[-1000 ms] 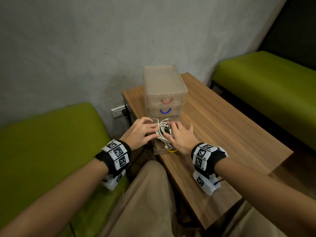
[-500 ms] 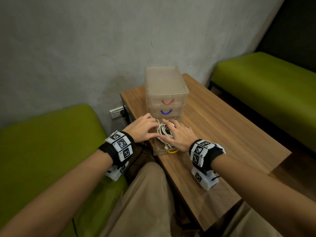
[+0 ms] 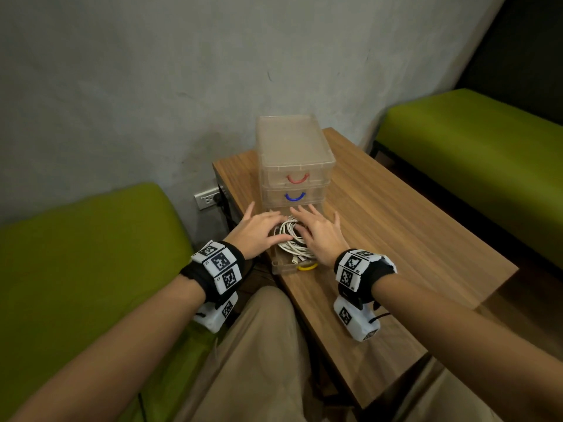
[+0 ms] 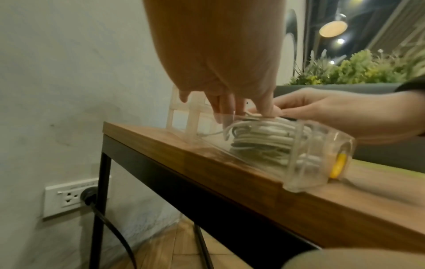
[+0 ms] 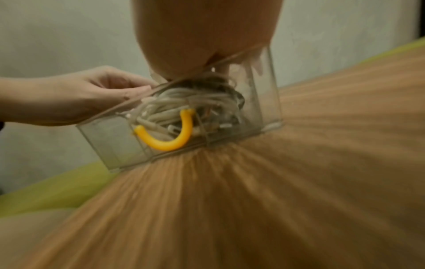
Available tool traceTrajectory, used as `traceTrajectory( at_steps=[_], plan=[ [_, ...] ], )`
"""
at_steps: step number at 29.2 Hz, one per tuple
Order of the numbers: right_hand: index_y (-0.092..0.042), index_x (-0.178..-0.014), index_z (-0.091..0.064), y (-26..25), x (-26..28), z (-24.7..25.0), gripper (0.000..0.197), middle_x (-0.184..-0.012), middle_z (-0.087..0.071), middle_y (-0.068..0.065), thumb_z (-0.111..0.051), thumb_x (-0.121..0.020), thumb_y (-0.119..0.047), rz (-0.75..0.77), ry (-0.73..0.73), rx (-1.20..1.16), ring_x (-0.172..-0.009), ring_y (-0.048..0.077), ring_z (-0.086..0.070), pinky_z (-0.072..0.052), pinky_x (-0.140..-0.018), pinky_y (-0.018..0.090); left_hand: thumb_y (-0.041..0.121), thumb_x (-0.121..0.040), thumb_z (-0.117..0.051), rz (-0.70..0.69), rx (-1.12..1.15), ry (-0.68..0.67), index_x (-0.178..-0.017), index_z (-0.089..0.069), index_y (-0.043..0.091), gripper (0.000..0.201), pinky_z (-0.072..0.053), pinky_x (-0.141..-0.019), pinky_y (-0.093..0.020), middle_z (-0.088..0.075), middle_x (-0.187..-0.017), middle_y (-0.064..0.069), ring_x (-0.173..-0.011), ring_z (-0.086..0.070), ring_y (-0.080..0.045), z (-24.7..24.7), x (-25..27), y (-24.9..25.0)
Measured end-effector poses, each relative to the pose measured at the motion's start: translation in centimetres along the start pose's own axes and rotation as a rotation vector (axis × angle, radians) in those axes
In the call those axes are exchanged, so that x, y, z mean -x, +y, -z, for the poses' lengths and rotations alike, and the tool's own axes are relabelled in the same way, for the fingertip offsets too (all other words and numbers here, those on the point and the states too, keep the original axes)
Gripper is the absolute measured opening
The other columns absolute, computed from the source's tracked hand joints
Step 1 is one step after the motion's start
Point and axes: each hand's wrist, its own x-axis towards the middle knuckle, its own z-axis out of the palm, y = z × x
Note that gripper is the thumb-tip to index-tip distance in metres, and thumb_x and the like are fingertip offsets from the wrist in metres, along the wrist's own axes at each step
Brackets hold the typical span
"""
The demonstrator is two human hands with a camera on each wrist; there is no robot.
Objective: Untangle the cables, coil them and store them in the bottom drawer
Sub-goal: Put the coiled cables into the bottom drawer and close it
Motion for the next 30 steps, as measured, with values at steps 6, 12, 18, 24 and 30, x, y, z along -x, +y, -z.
traceTrajectory(
  at_steps=[6,12,18,24,30],
  plan=[
    [-0.017,-0.149,-0.003,1.1,1.2,1.1,0.096,-0.158,0.003,-0.003,-0.036,-0.079,-0.074,0.139,-0.222,0.082,-0.145,0.014,0.005,-0.001,-0.111,0.062,0.061,-0.088,-0.028,-0.042,-0.285,0.096,-0.136,-0.042,0.025,0.061,-0.001,-0.114,-0.054,-0.040,-0.144,-0.001,-0.137,-0.025,-0.017,-0.6,0.4,-0.4],
    [-0.012,-0.148,-0.003,1.6,1.8,0.5,0.109,-0.157,-0.003,0.007,-0.032,-0.068,-0.080,0.262,-0.170,0.287,-0.145,0.022,-0.003,-0.010,-0.111,0.062,0.044,-0.080,-0.059,-0.254,-0.368,0.335,-0.114,-0.056,0.010,0.048,-0.019,-0.111,-0.057,-0.043,-0.137,-0.016,-0.129,-0.038,-0.031,2.5,-0.7,0.9],
    [-0.008,-0.145,-0.022,1.4,1.9,0.8,0.108,-0.151,-0.029,0.012,-0.016,-0.068,-0.084,0.292,-0.101,0.480,-0.137,0.030,-0.030,-0.016,-0.104,0.068,0.046,-0.069,-0.072,0.020,-0.442,0.355,-0.146,-0.009,0.026,0.101,-0.008,-0.107,-0.067,-0.006,-0.156,-0.014,-0.142,-0.001,-0.042,5.3,-3.9,2.5],
    [-0.001,-0.140,-0.031,1.3,1.3,0.7,0.105,-0.145,-0.038,0.018,-0.021,-0.072,-0.080,0.342,-0.101,0.480,-0.126,0.032,-0.044,-0.037,-0.100,0.045,0.025,-0.082,-0.066,0.057,-0.244,0.366,-0.144,-0.021,0.025,0.076,-0.030,-0.108,-0.052,-0.022,-0.153,-0.011,-0.140,-0.003,-0.046,4.8,-5.0,2.3],
    [0.002,-0.142,-0.025,-0.1,0.5,-0.2,0.103,-0.146,-0.034,0.020,-0.035,-0.074,-0.075,0.284,-0.037,0.445,-0.130,0.034,-0.036,-0.032,-0.106,0.043,0.032,-0.095,-0.043,0.041,-0.175,0.357,-0.141,-0.031,0.032,0.048,-0.027,-0.109,-0.050,-0.029,-0.151,-0.008,-0.127,-0.036,-0.045,5.9,-6.1,1.6]
  ],
)
